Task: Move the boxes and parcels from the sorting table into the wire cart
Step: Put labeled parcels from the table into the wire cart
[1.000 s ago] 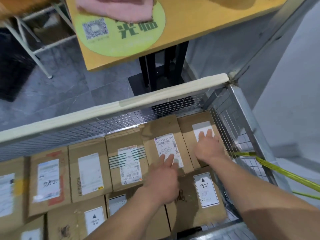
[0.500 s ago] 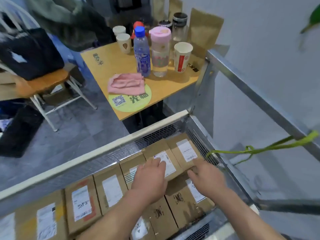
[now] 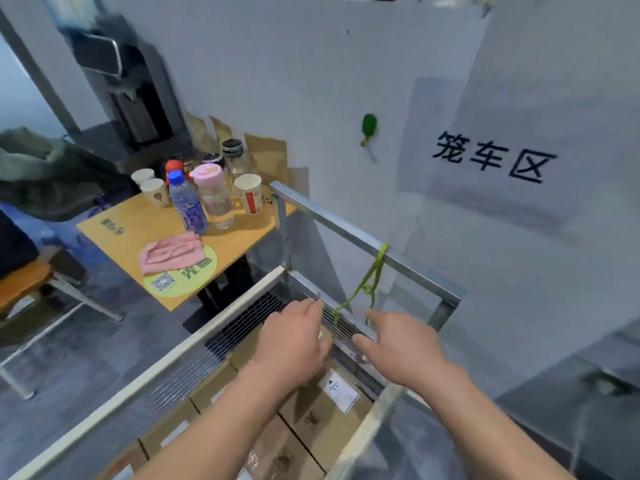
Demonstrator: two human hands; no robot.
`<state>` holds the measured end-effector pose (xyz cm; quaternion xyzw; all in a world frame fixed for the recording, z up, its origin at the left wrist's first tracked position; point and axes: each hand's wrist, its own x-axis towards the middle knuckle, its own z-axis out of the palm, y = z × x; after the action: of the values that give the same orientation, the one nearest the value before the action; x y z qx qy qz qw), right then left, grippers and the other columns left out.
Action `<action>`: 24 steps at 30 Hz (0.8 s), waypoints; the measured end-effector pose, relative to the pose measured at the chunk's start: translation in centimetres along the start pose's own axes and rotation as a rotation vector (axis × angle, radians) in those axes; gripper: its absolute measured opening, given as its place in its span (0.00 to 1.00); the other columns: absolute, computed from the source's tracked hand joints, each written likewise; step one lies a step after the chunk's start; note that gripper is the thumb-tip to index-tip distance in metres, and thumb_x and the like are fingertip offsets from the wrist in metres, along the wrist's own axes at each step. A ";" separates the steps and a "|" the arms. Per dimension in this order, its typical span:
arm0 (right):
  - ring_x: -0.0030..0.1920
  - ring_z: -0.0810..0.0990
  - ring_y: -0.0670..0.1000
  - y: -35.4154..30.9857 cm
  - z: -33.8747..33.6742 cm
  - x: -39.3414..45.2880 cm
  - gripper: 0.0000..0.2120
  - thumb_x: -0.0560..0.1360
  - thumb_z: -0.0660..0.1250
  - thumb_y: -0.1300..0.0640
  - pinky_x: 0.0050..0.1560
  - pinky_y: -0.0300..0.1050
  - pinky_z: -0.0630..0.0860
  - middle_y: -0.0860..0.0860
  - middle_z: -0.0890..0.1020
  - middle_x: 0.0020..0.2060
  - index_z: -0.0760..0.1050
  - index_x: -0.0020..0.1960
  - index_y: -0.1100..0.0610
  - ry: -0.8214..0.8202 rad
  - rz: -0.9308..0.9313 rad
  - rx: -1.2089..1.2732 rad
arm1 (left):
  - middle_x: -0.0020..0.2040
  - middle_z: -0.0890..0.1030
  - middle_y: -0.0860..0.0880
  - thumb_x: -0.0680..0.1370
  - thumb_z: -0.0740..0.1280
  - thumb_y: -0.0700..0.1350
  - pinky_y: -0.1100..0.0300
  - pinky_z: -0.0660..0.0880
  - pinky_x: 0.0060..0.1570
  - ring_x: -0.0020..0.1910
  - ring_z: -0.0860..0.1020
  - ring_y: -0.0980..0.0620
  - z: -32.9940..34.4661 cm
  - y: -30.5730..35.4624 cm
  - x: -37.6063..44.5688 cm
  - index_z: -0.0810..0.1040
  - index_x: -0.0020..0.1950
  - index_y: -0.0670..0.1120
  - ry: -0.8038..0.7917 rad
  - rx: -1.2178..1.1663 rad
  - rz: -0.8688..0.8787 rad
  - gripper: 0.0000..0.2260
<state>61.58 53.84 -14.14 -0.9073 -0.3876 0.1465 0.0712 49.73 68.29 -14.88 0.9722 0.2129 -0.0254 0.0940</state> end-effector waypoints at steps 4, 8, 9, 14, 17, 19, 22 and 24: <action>0.57 0.80 0.58 3.9 -2.2 -4.7 0.17 0.78 0.60 0.38 0.45 0.49 0.72 0.51 0.83 0.53 0.74 0.55 0.49 0.035 0.084 0.008 | 0.72 0.72 0.52 0.81 0.61 0.58 0.52 0.69 0.66 0.70 0.70 0.50 -0.9 5.7 -1.3 0.66 0.74 0.50 0.018 0.016 0.075 0.24; 0.59 0.80 0.57 8.0 -3.9 -10.3 0.20 0.77 0.59 0.36 0.48 0.49 0.73 0.51 0.82 0.57 0.75 0.60 0.47 0.071 0.155 0.016 | 0.73 0.72 0.51 0.81 0.60 0.60 0.51 0.69 0.67 0.71 0.69 0.49 -1.0 11.8 -2.8 0.66 0.74 0.49 0.029 0.052 0.161 0.26; 0.60 0.80 0.57 9.1 -4.3 -11.9 0.22 0.77 0.59 0.34 0.49 0.49 0.73 0.51 0.82 0.58 0.76 0.61 0.47 0.078 0.180 0.020 | 0.73 0.71 0.51 0.81 0.60 0.61 0.51 0.69 0.68 0.72 0.68 0.49 -1.1 13.4 -3.3 0.66 0.75 0.49 0.029 0.061 0.187 0.26; 0.64 0.76 0.56 14.2 -6.0 -19.0 0.27 0.77 0.58 0.32 0.57 0.50 0.73 0.50 0.79 0.60 0.73 0.66 0.49 0.113 0.302 0.022 | 0.75 0.69 0.52 0.80 0.59 0.64 0.51 0.68 0.68 0.73 0.67 0.49 -0.9 21.1 -5.1 0.63 0.77 0.50 0.039 0.088 0.320 0.30; 0.67 0.74 0.55 16.9 -6.4 -22.8 0.29 0.76 0.58 0.31 0.61 0.52 0.73 0.51 0.77 0.62 0.72 0.69 0.49 0.145 0.381 0.032 | 0.74 0.69 0.51 0.80 0.58 0.64 0.52 0.67 0.67 0.74 0.66 0.49 -0.8 25.3 -5.8 0.64 0.76 0.50 0.042 0.111 0.396 0.30; 0.69 0.71 0.55 18.5 -6.6 -25.1 0.30 0.77 0.58 0.32 0.64 0.53 0.72 0.52 0.76 0.66 0.70 0.71 0.49 0.169 0.430 0.038 | 0.74 0.69 0.51 0.80 0.59 0.64 0.52 0.67 0.68 0.73 0.66 0.49 -0.9 27.9 -6.2 0.64 0.76 0.50 0.040 0.114 0.447 0.29; 0.73 0.67 0.54 20.5 -6.8 -28.3 0.31 0.77 0.59 0.32 0.68 0.54 0.69 0.51 0.73 0.70 0.67 0.75 0.48 0.200 0.513 0.069 | 0.74 0.69 0.51 0.79 0.59 0.64 0.50 0.68 0.67 0.73 0.67 0.48 -0.7 31.1 -6.7 0.65 0.76 0.49 0.036 0.106 0.524 0.29; 0.76 0.64 0.53 21.4 -6.9 -30.3 0.32 0.77 0.59 0.32 0.72 0.55 0.67 0.51 0.70 0.74 0.66 0.76 0.48 0.230 0.582 0.091 | 0.73 0.69 0.51 0.79 0.59 0.64 0.50 0.68 0.66 0.72 0.67 0.48 -0.4 33.1 -7.1 0.65 0.75 0.49 0.028 0.108 0.585 0.29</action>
<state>58.50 17.01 -6.37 -0.9867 -0.0941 0.0744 0.1101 57.17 36.02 -8.12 0.9962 -0.0765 0.0047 0.0423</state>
